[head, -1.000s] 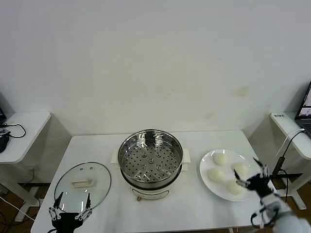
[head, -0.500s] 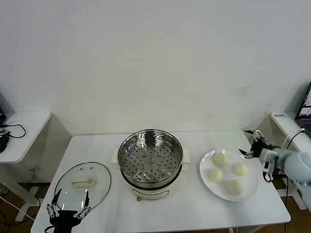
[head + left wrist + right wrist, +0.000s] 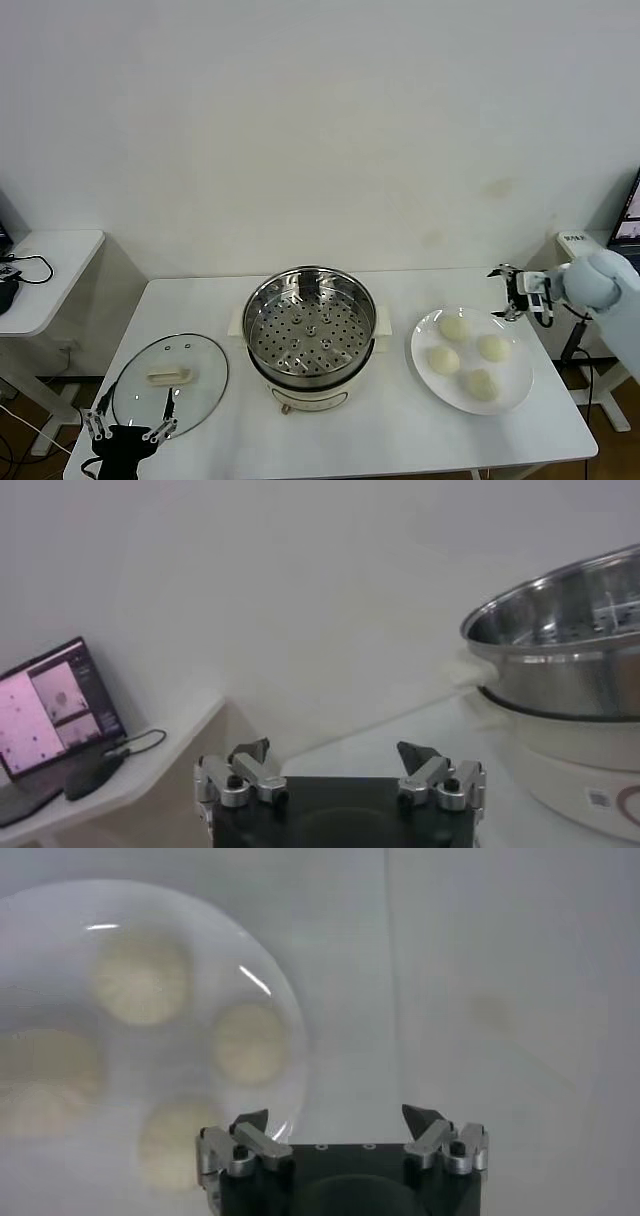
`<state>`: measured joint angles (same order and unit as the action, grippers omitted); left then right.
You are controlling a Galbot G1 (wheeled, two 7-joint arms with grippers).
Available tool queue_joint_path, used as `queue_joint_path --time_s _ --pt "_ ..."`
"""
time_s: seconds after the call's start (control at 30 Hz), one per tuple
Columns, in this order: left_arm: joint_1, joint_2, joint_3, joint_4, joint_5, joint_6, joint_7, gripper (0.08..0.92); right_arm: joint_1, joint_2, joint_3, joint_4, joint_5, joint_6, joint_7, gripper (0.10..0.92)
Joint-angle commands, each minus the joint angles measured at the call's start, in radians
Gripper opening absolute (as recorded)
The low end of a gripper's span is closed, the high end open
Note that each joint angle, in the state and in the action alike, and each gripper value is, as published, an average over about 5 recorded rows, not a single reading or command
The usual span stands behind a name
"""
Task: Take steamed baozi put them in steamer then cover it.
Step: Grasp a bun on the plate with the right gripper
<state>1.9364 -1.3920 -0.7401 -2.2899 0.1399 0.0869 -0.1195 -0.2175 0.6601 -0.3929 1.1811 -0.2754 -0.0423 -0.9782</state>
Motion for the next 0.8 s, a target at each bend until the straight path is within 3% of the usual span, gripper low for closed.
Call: queue_joint_path --time_s 0.03,0.6,0.8 --pt "-0.001 0.000 -0.016 0.001 0.004 0.001 0.002 0.823 0.107 0.169 -0.166 -0.192 -0.025 0.014 -0.070 0.823" --pt "0.008 -0.013 -0.039 0.010 0.008 -0.003 0.001 0.823 0.088 0.250 -0.155 -0.290 -0.138 0.019 -0.047 0.815" --pt "0.005 -0.013 -0.041 0.011 0.008 -0.004 0.000 0.823 0.088 0.259 -0.148 -0.299 -0.150 0.016 -0.038 0.739"
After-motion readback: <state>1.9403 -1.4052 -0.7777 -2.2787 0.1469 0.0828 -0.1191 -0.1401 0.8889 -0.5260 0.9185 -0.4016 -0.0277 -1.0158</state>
